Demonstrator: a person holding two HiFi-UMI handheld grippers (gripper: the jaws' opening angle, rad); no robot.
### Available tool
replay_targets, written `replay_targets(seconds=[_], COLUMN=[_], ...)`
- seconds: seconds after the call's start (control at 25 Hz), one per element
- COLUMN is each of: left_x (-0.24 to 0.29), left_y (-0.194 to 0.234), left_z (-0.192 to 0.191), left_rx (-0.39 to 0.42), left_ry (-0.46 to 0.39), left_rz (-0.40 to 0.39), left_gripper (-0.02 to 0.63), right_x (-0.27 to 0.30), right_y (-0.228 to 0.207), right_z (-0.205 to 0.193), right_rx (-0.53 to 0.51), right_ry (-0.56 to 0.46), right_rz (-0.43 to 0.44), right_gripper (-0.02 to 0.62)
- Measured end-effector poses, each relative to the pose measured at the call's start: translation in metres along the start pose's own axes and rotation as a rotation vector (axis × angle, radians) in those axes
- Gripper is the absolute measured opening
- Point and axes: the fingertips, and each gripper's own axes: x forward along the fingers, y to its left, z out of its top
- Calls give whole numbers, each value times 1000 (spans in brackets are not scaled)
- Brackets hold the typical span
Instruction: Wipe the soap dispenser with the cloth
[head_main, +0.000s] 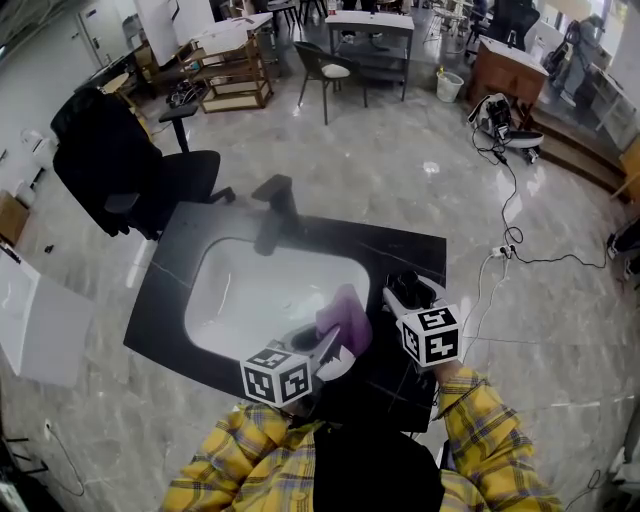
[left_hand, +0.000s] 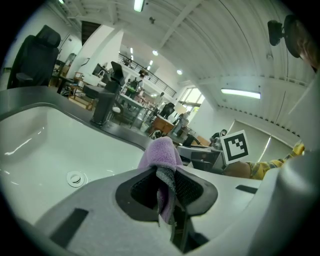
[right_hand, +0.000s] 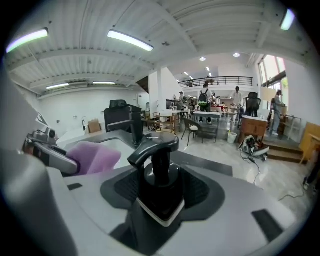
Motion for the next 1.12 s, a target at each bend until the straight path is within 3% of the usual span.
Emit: replay_targets(seconds=[0.28,0.52,1.12], left_x=[-2,-4,0], left_y=[-1,-3,-32], left_z=[2,2,5], left_rx=[1,3,28], left_ry=[-1,3,9], left_rz=[-10,-26,-121], left_gripper=[64,64,64], right_x=[1,-6,-86], right_y=[-4,4,0], right_z=[2,5,-7], right_rx=[67,91,215], right_ry=[-28,-47,-134], right_rz=[-112,-57,-101], right_gripper=[215,226,236])
